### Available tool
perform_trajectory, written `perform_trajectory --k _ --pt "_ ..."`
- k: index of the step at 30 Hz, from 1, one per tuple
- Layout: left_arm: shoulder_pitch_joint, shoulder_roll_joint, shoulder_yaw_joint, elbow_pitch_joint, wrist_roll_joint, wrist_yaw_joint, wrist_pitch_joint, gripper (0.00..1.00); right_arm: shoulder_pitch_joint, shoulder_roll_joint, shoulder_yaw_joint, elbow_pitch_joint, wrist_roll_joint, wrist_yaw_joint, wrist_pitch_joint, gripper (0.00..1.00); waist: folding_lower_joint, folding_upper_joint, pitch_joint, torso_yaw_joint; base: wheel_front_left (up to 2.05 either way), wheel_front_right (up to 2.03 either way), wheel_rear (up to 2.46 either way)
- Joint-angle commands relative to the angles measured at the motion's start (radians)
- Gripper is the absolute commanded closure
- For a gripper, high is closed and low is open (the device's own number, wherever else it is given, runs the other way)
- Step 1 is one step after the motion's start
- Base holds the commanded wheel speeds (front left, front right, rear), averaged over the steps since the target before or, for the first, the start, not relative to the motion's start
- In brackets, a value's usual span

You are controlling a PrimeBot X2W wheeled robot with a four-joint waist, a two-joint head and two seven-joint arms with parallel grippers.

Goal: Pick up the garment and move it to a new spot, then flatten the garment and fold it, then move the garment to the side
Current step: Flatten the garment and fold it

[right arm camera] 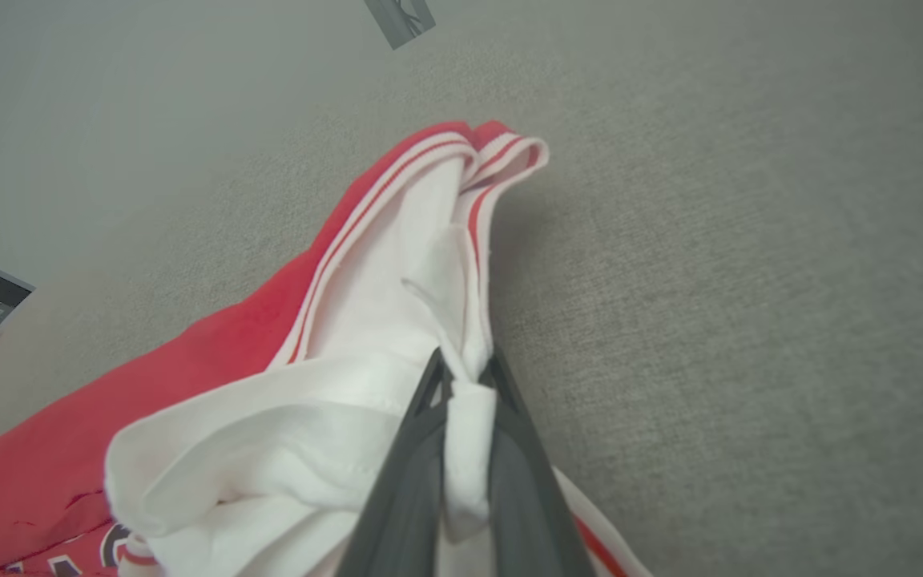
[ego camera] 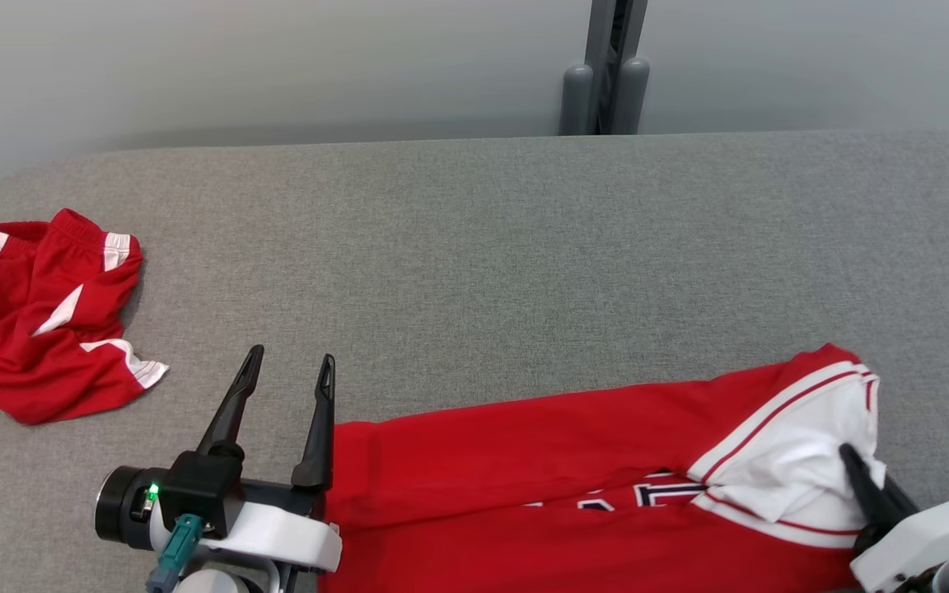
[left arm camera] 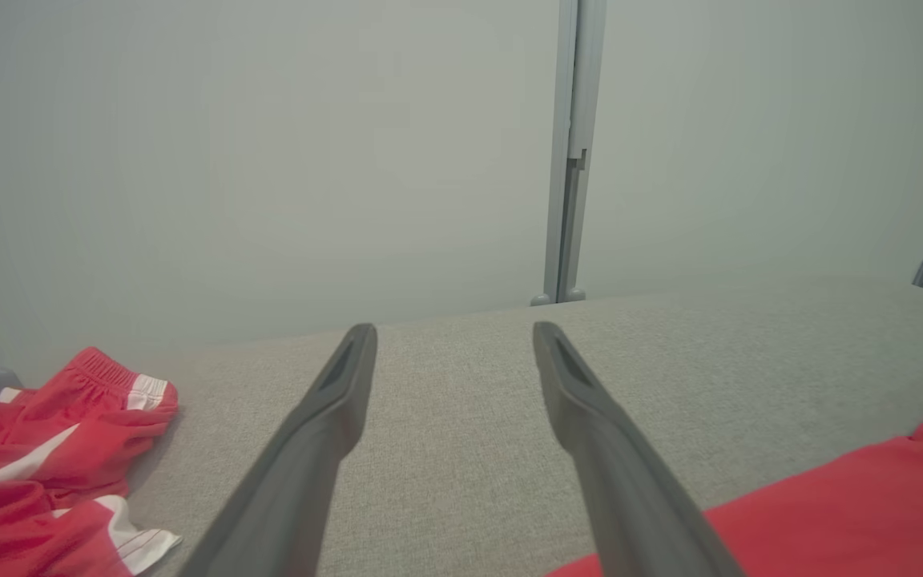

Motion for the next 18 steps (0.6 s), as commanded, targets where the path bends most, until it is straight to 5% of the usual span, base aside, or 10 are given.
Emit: perform_trajectory --k 1,10,18 --pt "-0.013 0.003 -0.001 0.0 0.001 0.002 -0.003 0.0 -0.023 -0.023 -0.009 0.013 0.011 0.0 -0.012 1.0 0.0 0.0 0.0 0.001 0.0 0.0 0.0" --pt "-0.018 0.003 -0.003 0.008 -0.002 -0.001 -0.003 0.0 -0.114 -0.168 -0.031 0.11 0.047 0.0 0.006 1.0 0.0 0.0 -0.005 0.015 0.0 0.0 0.0" --pt "-0.01 0.002 -0.006 0.01 -0.013 0.006 -0.003 0.0 -0.148 -0.214 -0.002 0.117 0.064 0.0 0.031 1.0 0.0 0.0 -0.016 0.018 0.0 0.0 0.0"
